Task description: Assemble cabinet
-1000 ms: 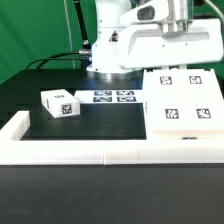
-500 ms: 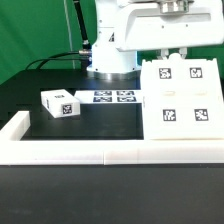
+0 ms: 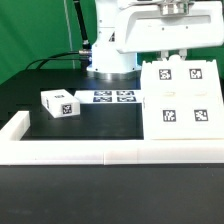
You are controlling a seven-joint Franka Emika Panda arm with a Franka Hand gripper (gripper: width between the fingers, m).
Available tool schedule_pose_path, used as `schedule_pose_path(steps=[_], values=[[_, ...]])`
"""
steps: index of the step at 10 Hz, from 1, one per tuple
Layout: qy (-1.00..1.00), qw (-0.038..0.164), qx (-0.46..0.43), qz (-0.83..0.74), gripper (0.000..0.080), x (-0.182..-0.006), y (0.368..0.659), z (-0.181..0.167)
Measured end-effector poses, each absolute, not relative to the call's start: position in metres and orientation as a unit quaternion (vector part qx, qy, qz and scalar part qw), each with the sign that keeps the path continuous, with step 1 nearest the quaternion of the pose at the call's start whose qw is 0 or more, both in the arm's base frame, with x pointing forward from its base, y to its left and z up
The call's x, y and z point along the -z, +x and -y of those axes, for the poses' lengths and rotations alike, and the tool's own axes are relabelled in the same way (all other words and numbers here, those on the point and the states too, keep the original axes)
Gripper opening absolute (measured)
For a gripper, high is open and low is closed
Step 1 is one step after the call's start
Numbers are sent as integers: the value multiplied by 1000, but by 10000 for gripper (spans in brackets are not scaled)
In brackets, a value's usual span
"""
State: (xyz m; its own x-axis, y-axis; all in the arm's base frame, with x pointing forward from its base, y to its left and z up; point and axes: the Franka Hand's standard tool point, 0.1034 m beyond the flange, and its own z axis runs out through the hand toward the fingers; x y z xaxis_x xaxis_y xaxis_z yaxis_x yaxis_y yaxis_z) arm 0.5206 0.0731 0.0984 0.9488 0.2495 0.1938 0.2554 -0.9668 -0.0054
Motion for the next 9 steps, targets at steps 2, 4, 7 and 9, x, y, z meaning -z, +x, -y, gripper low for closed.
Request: schedule_pose_path(steps=[2,4,7,9], values=[[-988,16,88,128,2,-103,523,-73],[-987,16,94,128,2,-112,527,-73],[-989,17,72,128,2,-121,535,-72],[-990,19,64,128,2,-127,542,-74]])
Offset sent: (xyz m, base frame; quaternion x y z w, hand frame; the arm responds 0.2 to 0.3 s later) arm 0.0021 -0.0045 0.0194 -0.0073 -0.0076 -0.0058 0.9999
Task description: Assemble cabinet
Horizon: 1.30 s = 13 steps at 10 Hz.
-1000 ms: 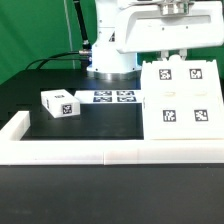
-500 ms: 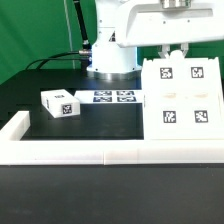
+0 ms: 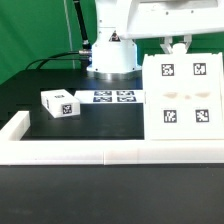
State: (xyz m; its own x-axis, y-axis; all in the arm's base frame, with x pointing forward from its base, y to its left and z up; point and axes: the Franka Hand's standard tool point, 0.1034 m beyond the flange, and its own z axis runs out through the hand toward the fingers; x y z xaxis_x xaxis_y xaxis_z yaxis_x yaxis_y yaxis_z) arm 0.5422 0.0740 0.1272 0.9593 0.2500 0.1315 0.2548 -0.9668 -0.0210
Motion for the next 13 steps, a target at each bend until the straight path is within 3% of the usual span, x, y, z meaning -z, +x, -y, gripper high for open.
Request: schedule_pose_path(steps=[6,10,13], values=[[-990,20,59,129,2,-132,545,-77],[-990,21,50,128,2,-146,557,-74],[-990,22,48,127,2,-142,557,-77]])
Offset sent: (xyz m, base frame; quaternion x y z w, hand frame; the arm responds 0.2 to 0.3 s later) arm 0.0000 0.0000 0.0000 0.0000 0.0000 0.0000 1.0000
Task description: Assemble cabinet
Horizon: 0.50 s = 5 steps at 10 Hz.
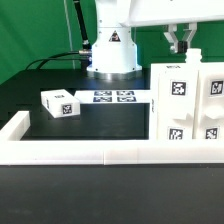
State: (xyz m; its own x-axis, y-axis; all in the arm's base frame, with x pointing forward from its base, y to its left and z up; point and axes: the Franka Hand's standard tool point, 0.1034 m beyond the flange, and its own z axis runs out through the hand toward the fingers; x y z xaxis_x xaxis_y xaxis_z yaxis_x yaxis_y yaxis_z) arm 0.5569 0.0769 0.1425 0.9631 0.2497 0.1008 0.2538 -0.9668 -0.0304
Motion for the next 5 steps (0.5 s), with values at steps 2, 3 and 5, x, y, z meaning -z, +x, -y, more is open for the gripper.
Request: schedule_pose_path(steps=[2,3,5], values=[[-990,21,48,127,123,-142,557,-77],[-990,21,48,127,123,-142,557,-77],[-990,21,48,127,441,-142,557,-77]])
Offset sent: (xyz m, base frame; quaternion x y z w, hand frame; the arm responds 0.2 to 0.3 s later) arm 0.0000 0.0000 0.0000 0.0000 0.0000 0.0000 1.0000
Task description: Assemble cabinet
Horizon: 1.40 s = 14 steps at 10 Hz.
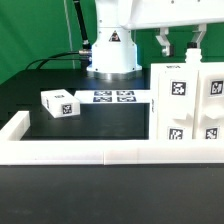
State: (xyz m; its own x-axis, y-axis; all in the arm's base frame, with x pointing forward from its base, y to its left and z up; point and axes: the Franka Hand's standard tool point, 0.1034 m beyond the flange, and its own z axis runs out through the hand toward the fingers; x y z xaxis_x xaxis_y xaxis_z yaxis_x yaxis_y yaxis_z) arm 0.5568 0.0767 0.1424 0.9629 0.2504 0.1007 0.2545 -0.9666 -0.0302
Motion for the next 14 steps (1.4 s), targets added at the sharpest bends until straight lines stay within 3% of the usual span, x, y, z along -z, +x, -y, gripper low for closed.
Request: schedule_pose_path(steps=[1,2,3,6,9,14], values=[[-990,21,48,127,441,-142,557,-77],[-990,21,48,127,622,-142,557,-77],[-990,21,47,129,738,-142,556,-75],[-987,23,34,156,796,-125,516,-32],[-985,25,21,170,797,-114,499,27],[-985,25,20,171,797,-112,496,35]])
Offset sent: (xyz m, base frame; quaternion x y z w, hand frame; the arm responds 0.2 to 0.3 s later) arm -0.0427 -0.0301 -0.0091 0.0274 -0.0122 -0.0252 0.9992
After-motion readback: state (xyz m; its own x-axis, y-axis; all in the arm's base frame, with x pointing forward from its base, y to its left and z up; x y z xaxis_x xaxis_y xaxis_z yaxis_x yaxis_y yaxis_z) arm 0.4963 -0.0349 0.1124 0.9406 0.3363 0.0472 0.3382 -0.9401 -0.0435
